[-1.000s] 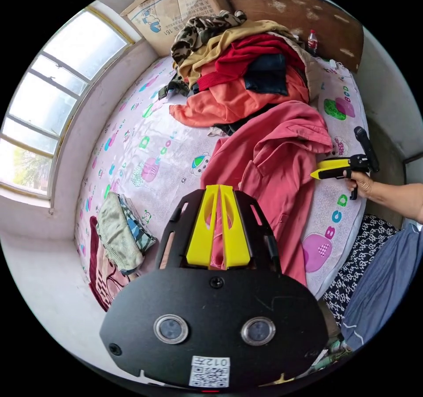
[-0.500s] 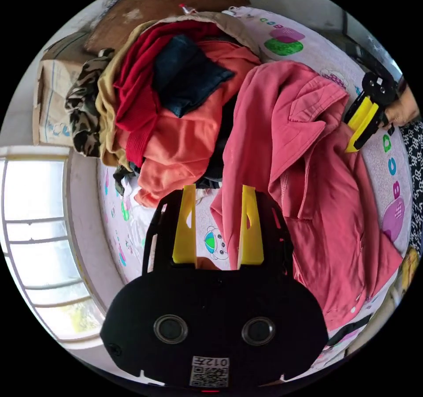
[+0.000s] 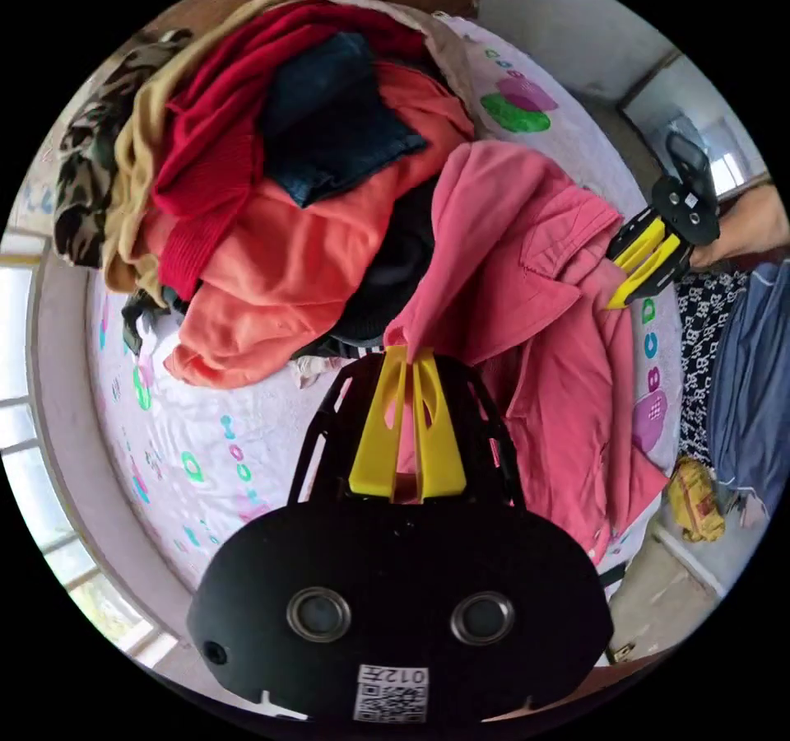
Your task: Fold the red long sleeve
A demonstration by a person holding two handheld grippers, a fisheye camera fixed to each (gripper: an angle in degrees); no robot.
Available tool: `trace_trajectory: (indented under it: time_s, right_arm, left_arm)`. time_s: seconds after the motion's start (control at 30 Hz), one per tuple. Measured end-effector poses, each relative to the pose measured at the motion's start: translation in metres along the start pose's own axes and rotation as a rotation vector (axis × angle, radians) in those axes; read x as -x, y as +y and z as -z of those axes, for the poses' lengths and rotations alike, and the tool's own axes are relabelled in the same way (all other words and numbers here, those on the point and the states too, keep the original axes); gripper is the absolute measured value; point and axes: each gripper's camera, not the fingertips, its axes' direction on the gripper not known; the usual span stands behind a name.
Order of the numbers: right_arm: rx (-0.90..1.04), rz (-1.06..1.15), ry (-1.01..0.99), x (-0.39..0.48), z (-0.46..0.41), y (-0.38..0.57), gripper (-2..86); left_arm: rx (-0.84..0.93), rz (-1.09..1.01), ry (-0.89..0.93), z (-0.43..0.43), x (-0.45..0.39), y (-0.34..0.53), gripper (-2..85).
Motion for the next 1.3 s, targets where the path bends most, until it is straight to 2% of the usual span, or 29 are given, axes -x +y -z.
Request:
trace_trajectory:
  time_s: [0.13,0.3,0.43,0.57,0.77,0.93,1.17,1.3]
  right_arm:
    - [-0.017,0.176,0.080,0.054,0.037,0.003,0.6]
    - [-0.057,0.371,0.285,0.119,0.088,-0.009,1.3]
    - [-0.171,0.488,0.429,0.185,0.146,-0.031,1.9]
    - [-0.296,0.564,0.521,0.262,0.201,-0.046,2.4]
    - [-0.448,0.658,0.530,0.359,0.261,-0.034,2.7]
    - [-0.512,0.738,0.497,0.411,0.281,0.006,2.7]
    - [-0.480,0.861,0.414,0.451,0.289,0.059,2.6]
    - [-0.439,0.917,0.407,0.478,0.286,0.050,2.6]
  left_arm:
    - [-0.143,0.264,-0.101,0.086,0.001,0.095,-0.3]
    - [-0.300,0.603,-0.279,0.202,-0.024,0.231,-0.3]
    - [-0.448,0.845,-0.443,0.303,-0.076,0.346,-0.3]
    - [-0.547,0.953,-0.602,0.391,-0.150,0.430,-0.4]
    - [-0.619,1.040,-0.795,0.479,-0.260,0.502,-0.4]
    - [-0.643,1.104,-0.929,0.510,-0.360,0.529,-0.4]
    - [-0.533,1.218,-1.047,0.514,-0.491,0.538,-0.4]
    - [-0.466,1.270,-1.038,0.515,-0.519,0.546,-0.4]
